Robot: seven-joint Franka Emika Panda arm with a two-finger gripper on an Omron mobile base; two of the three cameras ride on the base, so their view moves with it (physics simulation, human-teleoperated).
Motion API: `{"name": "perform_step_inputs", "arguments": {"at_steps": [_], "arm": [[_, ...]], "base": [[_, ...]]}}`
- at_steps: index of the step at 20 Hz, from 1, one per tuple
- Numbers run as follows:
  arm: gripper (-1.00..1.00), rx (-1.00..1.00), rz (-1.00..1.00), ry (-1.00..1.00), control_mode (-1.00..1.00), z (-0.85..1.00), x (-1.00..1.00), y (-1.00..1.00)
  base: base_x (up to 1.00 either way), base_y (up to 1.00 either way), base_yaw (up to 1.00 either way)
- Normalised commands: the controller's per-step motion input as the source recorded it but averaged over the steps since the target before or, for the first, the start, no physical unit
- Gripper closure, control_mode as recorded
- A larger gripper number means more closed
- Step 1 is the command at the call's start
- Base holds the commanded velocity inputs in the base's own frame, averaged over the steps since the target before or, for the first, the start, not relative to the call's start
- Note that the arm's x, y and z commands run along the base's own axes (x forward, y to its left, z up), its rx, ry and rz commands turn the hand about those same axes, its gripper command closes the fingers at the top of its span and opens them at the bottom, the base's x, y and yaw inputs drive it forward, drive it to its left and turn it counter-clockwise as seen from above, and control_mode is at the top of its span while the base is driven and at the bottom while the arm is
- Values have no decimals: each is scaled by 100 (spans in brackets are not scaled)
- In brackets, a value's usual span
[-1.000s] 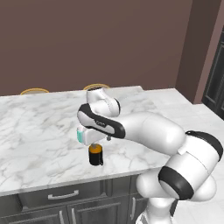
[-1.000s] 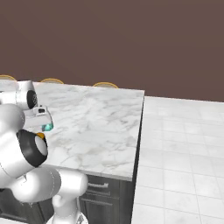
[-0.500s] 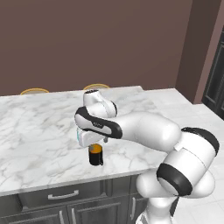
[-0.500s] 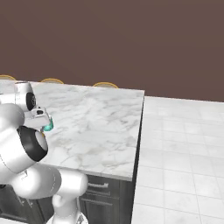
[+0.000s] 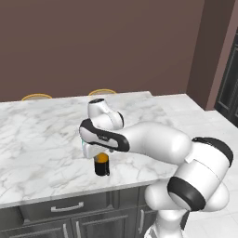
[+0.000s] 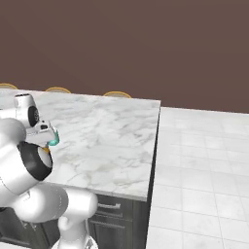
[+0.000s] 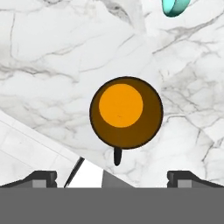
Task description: Pick the mug and mug and place them in the sink. Then turn on the water.
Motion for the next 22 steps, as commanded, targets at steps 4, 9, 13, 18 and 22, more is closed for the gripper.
{"name": "perform_step_inputs", "arguments": {"at_steps": [4,9,13,18,22], "arm": [[-100,0,0,-8,-100,-11,0,0],[-100,2,0,-1,-100,-5,11,0],[-100,4,0,0,-100,0,2,0],[-100,2,0,0,-100,0,0,0],[-100,1,0,0,-100,-3,0,0]], "base": [[0,0,0],[0,0,0],[0,0,0],[0,0,0],[0,0,0]]}}
